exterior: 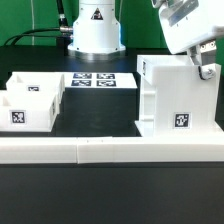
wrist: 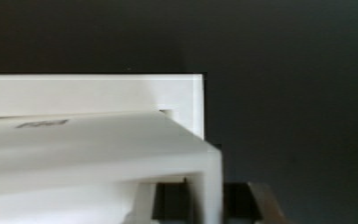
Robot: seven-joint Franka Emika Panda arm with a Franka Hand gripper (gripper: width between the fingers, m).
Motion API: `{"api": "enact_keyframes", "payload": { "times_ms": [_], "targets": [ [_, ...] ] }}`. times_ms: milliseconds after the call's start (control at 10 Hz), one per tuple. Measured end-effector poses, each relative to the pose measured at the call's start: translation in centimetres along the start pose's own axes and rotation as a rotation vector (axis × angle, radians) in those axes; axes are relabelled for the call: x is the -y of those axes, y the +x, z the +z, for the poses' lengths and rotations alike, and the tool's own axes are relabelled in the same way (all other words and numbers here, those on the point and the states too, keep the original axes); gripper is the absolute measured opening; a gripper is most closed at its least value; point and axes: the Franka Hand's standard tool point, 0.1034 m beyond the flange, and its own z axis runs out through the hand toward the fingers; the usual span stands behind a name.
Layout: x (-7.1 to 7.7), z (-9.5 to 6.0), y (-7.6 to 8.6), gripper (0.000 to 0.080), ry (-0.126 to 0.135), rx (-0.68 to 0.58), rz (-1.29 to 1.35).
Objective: Assemble drawer
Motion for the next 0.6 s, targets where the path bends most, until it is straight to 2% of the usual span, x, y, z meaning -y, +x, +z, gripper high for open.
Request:
{"api": "enact_keyframes", "payload": {
  "times_ms": [400, 500, 600],
  "targets": [
    [0.57, 0.38, 0.30, 0.0064, 0.002, 0.000, 0.026],
    [0.49, 0.46, 0.33, 0.0136, 0.001, -0.001, 0.025],
    [0.48, 0.46, 0.33, 0.0136, 0.000, -0.001, 0.023]
  ]
}}
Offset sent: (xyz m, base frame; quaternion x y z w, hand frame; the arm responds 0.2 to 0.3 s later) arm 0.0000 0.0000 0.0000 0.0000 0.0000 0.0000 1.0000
